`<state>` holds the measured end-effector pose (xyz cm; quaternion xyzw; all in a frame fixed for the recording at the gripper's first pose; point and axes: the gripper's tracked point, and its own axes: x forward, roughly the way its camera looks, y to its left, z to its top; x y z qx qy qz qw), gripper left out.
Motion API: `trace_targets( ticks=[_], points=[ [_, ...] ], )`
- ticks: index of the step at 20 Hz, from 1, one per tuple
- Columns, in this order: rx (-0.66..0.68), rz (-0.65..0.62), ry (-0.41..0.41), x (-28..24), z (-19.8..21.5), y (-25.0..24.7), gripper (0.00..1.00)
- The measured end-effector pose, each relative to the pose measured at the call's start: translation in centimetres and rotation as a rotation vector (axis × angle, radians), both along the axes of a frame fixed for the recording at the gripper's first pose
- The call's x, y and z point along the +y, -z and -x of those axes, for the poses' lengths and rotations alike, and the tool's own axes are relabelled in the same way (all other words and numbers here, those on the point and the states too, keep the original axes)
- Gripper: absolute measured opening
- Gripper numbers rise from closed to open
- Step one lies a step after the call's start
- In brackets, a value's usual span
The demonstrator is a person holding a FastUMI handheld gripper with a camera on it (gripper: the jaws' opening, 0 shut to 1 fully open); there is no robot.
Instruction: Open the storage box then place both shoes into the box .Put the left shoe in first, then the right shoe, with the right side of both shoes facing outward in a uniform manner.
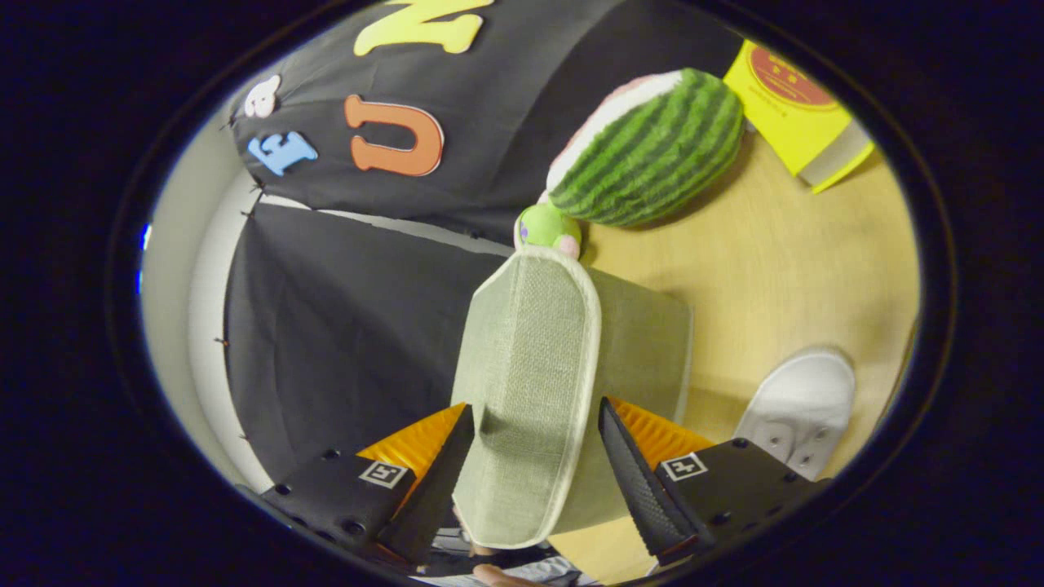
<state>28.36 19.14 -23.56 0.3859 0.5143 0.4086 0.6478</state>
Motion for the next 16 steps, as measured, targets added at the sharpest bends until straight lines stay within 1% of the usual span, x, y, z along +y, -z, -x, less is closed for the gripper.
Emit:
trace_targets(
  ticks=[1, 2, 3, 4, 5, 6, 10, 11, 13, 14, 15, 16],
  points=[
    [0.037, -0.019, -0.017, 0.2, 0.5, 0.1, 0.94],
    [0.044, -0.038, 0.010, 0.2, 0.1, 0.1, 0.81],
    [0.045, -0.055, 0.005, -0.3, 0.1, 0.0, 0.79],
    [0.047, -0.064, 0.019, -0.6, 0.0, -0.2, 0.74],
    [0.041, -0.064, 0.013, -0.8, 0.1, -0.2, 0.69],
    [0.039, -0.063, 0.016, -0.9, 0.2, -0.2, 0.66],
    [0.016, -0.046, 0.031, -1.2, 0.0, 0.0, 0.60],
    [0.008, -0.045, 0.048, -1.3, -0.3, -0.1, 0.59],
    [-0.021, -0.035, 0.067, -2.4, -0.4, -1.2, 0.48],
    [-0.029, -0.034, 0.083, -2.9, -0.4, -1.6, 0.32],
    [-0.040, -0.030, 0.089, -3.1, -0.3, -1.9, 0.26],
    [-0.047, -0.021, 0.096, -3.0, -0.1, -2.1, 0.18]
  ],
)
